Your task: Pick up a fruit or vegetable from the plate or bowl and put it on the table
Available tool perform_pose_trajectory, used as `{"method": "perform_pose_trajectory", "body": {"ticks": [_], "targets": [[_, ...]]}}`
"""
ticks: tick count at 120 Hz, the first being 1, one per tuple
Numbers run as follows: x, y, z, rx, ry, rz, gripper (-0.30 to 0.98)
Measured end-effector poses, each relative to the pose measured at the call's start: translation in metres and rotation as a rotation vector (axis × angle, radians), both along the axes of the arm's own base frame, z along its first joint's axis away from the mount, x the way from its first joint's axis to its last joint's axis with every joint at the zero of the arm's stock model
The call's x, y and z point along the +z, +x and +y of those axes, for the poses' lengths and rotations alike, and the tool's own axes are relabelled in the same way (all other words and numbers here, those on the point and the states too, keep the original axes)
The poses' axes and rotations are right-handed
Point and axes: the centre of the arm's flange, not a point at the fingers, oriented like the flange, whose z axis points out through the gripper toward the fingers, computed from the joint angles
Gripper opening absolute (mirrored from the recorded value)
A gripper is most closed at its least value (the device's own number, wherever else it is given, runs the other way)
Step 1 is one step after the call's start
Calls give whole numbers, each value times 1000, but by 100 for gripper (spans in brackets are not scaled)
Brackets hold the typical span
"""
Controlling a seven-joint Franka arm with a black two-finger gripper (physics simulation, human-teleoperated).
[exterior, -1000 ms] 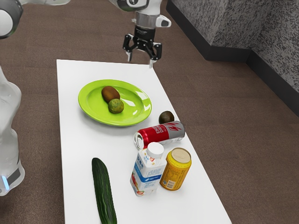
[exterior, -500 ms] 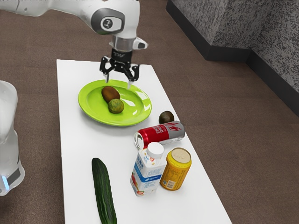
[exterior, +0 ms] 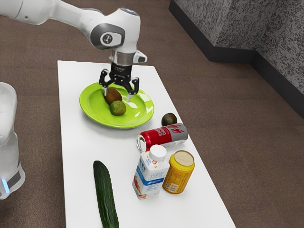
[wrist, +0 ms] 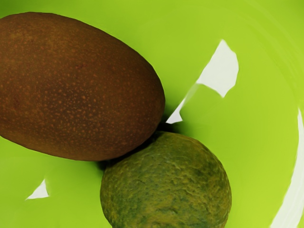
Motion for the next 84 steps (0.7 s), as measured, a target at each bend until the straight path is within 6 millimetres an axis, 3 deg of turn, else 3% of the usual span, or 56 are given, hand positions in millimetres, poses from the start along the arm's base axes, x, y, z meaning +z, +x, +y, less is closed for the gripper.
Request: {"method": "perform_pose_trajectory", "body": {"ticks": [84], "targets": [[-43, 18, -17, 8, 11, -5, 69]]}}
